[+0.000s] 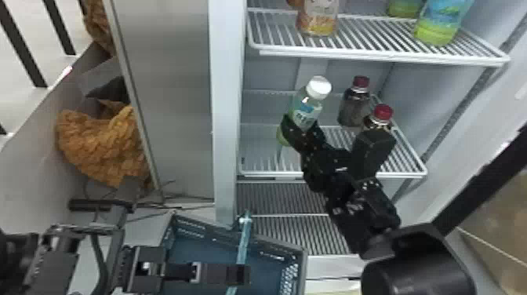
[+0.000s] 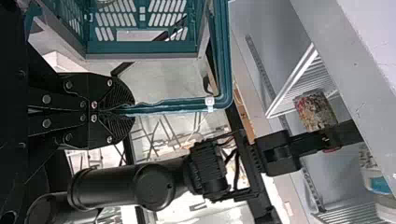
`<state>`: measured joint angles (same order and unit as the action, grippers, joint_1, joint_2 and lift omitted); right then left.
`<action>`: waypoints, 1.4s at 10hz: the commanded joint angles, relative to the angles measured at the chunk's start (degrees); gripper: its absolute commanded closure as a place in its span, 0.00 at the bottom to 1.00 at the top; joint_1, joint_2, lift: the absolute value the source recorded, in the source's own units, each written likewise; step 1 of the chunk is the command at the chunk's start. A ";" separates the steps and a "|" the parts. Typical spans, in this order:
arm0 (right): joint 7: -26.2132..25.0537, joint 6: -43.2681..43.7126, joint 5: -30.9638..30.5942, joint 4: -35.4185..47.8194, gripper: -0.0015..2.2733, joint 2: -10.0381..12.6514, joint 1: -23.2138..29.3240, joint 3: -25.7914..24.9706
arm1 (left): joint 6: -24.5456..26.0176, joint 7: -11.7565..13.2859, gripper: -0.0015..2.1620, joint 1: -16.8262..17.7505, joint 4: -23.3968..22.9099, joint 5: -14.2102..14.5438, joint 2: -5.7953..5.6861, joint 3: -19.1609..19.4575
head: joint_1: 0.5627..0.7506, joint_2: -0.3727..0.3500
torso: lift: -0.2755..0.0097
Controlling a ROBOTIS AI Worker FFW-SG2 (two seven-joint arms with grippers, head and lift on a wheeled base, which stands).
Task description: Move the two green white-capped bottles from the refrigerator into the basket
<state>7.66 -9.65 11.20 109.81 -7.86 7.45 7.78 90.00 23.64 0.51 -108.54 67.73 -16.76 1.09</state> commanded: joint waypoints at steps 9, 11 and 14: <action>7.90 -13.40 4.57 29.34 0.44 -1.90 22.50 -6.63 | 0.03 0.09 0.54 -0.64 -0.37 -0.09 0.06 0.51 | 0.70 0.32 | 0.04; 8.16 -21.98 4.57 37.50 0.42 -1.28 28.83 -10.40 | 0.03 0.09 0.54 -0.78 -0.37 -0.21 -0.02 0.28 | 0.70 0.30 | 0.04; 16.69 -40.54 4.23 40.87 0.42 1.00 31.50 -16.23 | 0.03 0.00 0.54 -0.64 -0.37 -0.78 -0.11 0.28 | 0.70 0.24 | 0.04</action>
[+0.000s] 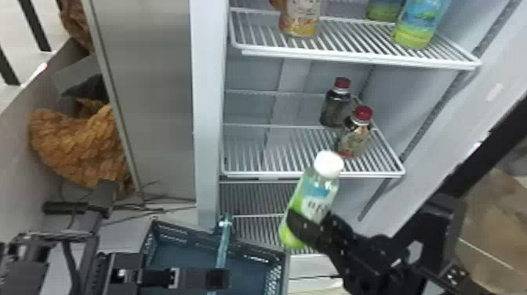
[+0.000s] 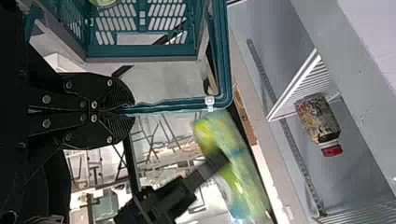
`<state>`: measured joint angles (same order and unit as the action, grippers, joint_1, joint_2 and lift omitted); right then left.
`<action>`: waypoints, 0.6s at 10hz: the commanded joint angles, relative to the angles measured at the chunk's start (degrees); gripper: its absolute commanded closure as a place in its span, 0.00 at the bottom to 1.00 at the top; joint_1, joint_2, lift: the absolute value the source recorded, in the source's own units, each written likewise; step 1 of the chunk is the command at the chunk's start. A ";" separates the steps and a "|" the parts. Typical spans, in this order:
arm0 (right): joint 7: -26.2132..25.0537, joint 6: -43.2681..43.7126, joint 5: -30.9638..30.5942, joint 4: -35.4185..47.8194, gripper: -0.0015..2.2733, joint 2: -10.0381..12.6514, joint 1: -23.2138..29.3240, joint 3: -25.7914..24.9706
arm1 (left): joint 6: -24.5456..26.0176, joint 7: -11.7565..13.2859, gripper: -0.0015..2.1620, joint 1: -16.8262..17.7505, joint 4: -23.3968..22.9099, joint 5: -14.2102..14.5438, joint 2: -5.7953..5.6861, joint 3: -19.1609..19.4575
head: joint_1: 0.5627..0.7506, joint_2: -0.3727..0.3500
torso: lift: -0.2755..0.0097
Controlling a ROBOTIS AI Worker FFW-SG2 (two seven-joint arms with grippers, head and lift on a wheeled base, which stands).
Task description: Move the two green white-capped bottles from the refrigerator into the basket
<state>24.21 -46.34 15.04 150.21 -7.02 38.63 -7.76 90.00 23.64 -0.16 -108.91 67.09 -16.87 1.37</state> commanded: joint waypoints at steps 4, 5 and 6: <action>5.58 -13.71 3.70 -5.72 0.42 -1.59 -4.18 2.05 | 0.03 0.01 0.54 0.16 0.00 -0.37 -0.01 -0.23 | 0.70 0.24 | 0.04; 6.37 -15.11 5.19 -8.11 0.42 -1.86 -5.31 2.96 | 0.03 0.01 0.54 0.30 0.00 -0.37 -0.10 -0.11 | 0.70 0.28 | 0.04; 6.37 -17.36 6.21 -8.81 0.42 -1.95 -5.73 3.65 | 0.03 0.01 0.54 0.16 0.00 -0.37 -0.10 -0.11 | 0.70 0.31 | 0.04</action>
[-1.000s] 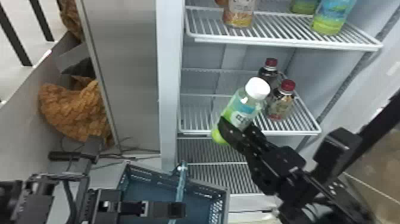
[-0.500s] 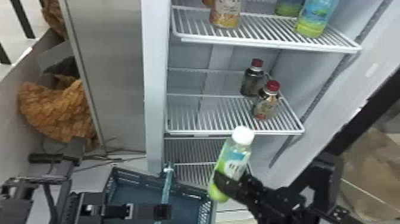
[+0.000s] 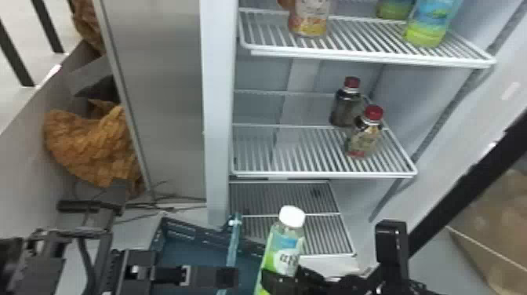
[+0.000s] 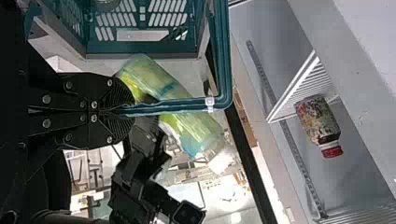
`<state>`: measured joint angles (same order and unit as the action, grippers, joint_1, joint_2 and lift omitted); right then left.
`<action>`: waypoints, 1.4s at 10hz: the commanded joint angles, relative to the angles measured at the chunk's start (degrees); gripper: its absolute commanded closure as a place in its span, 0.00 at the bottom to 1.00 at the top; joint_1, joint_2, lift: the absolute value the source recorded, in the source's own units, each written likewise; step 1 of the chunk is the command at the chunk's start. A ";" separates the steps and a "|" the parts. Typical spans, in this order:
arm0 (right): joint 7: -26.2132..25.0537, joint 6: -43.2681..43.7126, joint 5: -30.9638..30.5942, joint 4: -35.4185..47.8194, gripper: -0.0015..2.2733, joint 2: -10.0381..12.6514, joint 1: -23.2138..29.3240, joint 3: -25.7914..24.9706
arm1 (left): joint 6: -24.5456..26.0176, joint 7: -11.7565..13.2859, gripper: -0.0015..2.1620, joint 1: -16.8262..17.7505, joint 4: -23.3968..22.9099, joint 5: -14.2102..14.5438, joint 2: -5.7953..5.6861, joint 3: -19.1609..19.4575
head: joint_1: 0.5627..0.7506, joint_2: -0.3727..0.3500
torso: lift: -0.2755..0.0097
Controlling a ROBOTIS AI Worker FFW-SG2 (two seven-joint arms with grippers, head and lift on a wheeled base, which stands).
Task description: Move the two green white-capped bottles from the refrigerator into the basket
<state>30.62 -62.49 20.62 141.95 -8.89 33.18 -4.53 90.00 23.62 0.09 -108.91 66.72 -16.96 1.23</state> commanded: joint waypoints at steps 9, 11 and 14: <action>1.11 -1.21 -4.16 -1.40 0.11 -0.34 -3.37 0.87 | 0.03 -0.06 0.54 -0.22 0.00 0.00 0.00 0.37 | 0.70 0.38 | 0.04; -1.71 4.84 -9.65 4.51 0.12 0.71 -0.56 -1.53 | 0.03 0.02 0.54 -0.36 0.00 0.23 0.09 0.48 | 0.70 0.33 | 0.04; -5.84 22.84 -12.51 6.47 0.12 3.35 2.81 -4.04 | 0.03 0.02 0.54 -0.36 0.00 0.35 0.09 0.48 | 0.70 0.21 | 0.04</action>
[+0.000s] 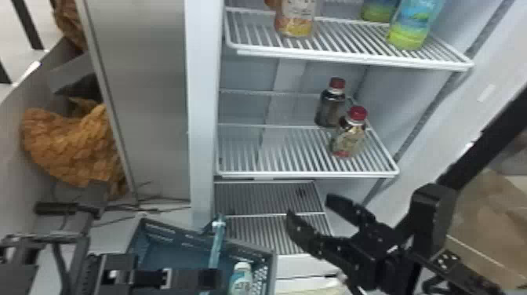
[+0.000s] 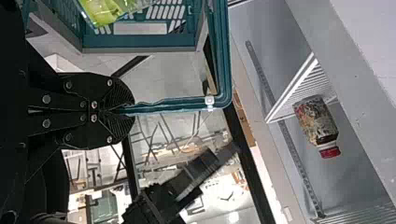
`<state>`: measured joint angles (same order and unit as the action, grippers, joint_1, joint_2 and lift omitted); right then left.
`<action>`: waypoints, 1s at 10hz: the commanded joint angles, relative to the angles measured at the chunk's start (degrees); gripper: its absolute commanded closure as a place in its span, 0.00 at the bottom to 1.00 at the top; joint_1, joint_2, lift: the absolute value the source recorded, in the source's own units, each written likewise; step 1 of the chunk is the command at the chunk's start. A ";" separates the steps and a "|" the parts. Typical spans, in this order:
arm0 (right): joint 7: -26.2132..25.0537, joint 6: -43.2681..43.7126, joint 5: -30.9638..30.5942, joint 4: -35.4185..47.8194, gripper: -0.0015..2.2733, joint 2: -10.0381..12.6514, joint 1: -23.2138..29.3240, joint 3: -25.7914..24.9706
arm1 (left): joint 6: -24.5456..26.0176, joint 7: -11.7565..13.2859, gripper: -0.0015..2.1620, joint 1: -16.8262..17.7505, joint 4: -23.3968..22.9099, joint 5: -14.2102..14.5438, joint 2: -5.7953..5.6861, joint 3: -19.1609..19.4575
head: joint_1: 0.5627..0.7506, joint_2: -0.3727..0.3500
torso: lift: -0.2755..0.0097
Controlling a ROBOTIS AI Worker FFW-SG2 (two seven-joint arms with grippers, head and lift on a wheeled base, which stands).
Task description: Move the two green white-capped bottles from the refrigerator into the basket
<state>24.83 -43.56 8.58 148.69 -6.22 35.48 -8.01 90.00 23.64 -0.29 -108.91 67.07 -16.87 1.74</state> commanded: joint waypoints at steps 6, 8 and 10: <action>-9.10 42.02 5.14 -16.86 0.12 2.09 1.50 4.59 | 0.03 0.01 0.54 -0.13 0.00 0.34 0.09 -0.02 | 0.70 0.16 | 0.04; -14.64 43.15 5.36 -16.71 0.12 1.74 2.20 7.33 | 0.03 0.01 0.54 -0.13 0.00 0.34 0.17 -0.14 | 0.70 0.16 | 0.04; -17.80 43.15 5.36 -15.59 0.12 1.56 3.33 8.47 | 0.03 0.01 0.54 -0.27 0.00 0.45 0.17 -0.25 | 0.70 0.15 | 0.04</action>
<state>7.16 -0.43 13.94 132.76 -4.65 38.54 0.14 90.00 23.64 -0.45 -108.91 67.50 -16.68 1.50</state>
